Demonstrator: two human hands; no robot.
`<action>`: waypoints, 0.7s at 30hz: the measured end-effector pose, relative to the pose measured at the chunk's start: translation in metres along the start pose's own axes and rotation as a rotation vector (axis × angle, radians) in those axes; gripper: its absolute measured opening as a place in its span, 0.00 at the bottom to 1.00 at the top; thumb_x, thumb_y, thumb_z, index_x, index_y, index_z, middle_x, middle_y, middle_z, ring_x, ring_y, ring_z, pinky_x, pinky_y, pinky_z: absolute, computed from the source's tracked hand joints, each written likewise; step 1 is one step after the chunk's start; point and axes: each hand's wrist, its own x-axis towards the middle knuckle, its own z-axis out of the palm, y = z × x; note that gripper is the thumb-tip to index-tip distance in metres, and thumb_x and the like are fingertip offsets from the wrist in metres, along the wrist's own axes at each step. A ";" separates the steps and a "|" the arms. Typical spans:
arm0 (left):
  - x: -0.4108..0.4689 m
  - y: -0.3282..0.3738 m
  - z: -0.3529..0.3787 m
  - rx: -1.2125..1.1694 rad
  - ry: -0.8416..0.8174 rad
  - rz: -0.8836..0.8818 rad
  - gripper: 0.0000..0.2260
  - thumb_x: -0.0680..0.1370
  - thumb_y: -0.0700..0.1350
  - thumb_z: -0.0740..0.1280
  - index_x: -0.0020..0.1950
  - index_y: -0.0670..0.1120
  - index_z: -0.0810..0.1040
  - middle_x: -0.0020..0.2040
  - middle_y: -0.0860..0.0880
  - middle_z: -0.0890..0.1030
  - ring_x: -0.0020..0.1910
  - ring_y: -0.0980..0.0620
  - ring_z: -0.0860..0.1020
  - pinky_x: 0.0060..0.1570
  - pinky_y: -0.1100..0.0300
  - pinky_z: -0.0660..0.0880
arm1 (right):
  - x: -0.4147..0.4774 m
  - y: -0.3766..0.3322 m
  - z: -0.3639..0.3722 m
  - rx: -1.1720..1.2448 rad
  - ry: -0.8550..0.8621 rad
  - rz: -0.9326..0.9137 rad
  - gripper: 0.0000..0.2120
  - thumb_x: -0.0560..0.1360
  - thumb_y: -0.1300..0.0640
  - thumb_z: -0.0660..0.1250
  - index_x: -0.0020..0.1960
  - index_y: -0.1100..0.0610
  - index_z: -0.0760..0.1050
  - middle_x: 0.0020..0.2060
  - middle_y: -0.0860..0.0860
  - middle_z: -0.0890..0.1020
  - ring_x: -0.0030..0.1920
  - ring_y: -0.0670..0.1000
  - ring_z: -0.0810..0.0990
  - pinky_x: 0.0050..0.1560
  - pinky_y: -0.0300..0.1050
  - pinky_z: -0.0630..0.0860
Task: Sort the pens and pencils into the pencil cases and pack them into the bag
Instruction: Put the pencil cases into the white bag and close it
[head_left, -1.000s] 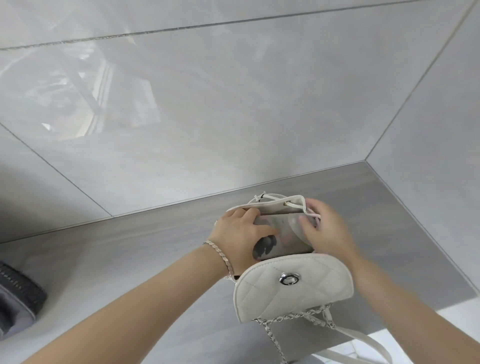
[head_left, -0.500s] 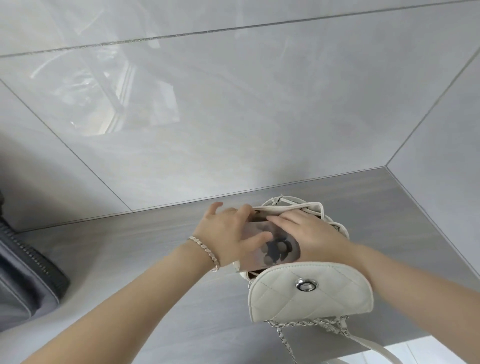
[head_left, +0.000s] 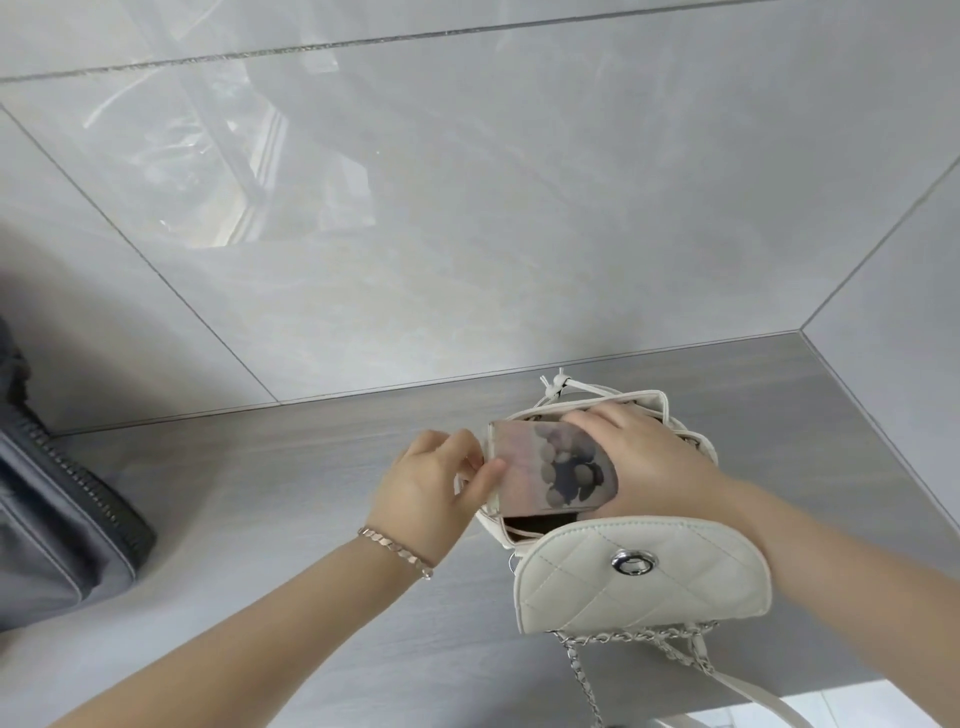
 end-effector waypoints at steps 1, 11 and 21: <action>-0.001 0.003 0.000 -0.036 -0.024 -0.042 0.16 0.74 0.55 0.64 0.43 0.42 0.78 0.33 0.60 0.70 0.46 0.52 0.78 0.48 0.56 0.75 | 0.000 -0.003 -0.003 -0.008 -0.008 -0.005 0.43 0.58 0.37 0.74 0.69 0.47 0.61 0.63 0.45 0.69 0.64 0.48 0.66 0.63 0.40 0.63; -0.011 0.014 0.007 -0.227 -0.294 -0.266 0.13 0.79 0.51 0.57 0.36 0.52 0.61 0.35 0.55 0.69 0.37 0.58 0.67 0.34 0.67 0.63 | 0.022 -0.035 -0.001 0.281 -0.153 0.027 0.37 0.57 0.40 0.77 0.62 0.43 0.66 0.55 0.38 0.74 0.57 0.42 0.74 0.59 0.46 0.73; -0.027 -0.005 0.018 0.042 -0.074 0.056 0.19 0.72 0.65 0.56 0.43 0.49 0.65 0.32 0.57 0.79 0.42 0.52 0.78 0.49 0.64 0.66 | 0.013 -0.027 0.011 0.159 0.036 0.013 0.28 0.54 0.37 0.77 0.44 0.44 0.65 0.38 0.41 0.74 0.43 0.46 0.71 0.41 0.34 0.64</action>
